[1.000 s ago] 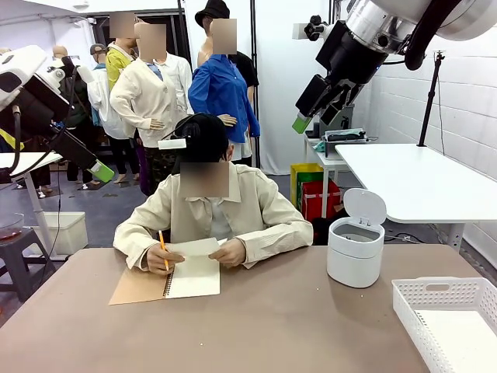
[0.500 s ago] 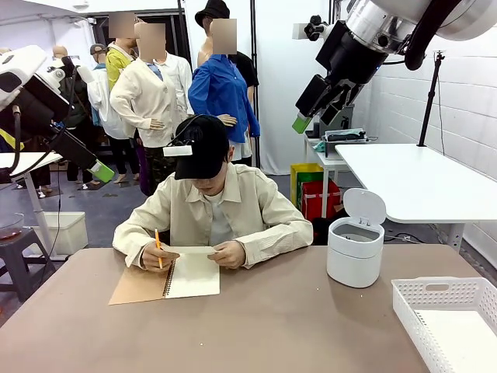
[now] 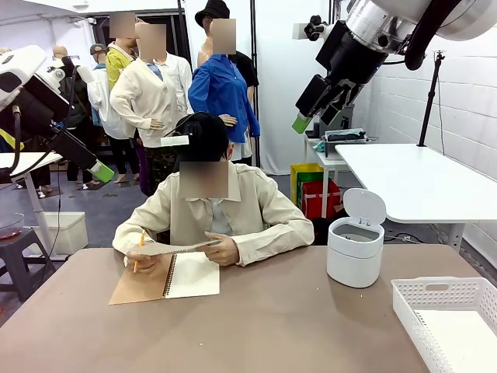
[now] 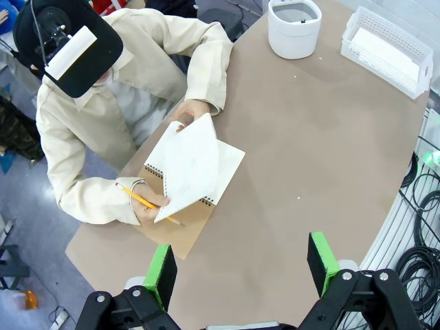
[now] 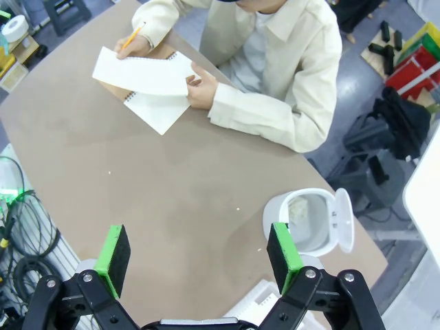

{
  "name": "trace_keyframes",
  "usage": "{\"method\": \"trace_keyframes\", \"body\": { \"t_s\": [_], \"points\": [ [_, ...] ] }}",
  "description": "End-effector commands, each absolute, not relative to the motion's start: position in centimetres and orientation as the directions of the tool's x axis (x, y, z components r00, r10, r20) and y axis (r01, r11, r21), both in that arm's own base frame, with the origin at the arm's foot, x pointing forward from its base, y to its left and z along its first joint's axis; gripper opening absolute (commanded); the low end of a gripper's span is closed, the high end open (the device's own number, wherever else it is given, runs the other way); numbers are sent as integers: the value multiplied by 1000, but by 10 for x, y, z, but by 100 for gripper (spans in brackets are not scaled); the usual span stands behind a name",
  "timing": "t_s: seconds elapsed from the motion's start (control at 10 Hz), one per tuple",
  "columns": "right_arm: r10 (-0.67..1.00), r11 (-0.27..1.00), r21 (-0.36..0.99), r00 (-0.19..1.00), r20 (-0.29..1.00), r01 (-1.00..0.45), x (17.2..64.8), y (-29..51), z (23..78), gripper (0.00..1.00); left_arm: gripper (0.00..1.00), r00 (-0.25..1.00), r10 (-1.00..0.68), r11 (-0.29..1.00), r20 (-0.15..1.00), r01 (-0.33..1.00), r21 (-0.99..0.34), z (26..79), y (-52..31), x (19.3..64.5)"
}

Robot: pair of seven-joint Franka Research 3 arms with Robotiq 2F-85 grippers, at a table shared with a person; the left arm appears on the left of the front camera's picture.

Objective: Sort the paper based on its condition.
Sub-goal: If a person hands you a paper, place it in the Organizing basket , and if it's crumpled, put it in the Trash can.

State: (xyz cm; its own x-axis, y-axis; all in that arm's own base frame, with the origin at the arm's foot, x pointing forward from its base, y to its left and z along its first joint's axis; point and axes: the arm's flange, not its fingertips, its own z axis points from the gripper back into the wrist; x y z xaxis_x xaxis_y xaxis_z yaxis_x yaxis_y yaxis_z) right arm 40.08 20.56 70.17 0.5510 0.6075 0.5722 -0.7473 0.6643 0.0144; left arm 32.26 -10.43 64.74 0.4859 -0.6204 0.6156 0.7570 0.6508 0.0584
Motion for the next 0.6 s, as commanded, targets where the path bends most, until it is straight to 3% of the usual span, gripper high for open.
{"method": "trace_keyframes", "body": {
  "t_s": [0.0,0.5],
  "points": [
    [606,665,7,545,580,-747,402,205,702,100,100,486,-619,651,617,757,56,648,-103,323],
    [606,665,7,545,580,-747,402,205,702,100,100,486,-619,651,617,757,56,648,-103,323]
  ]
}}
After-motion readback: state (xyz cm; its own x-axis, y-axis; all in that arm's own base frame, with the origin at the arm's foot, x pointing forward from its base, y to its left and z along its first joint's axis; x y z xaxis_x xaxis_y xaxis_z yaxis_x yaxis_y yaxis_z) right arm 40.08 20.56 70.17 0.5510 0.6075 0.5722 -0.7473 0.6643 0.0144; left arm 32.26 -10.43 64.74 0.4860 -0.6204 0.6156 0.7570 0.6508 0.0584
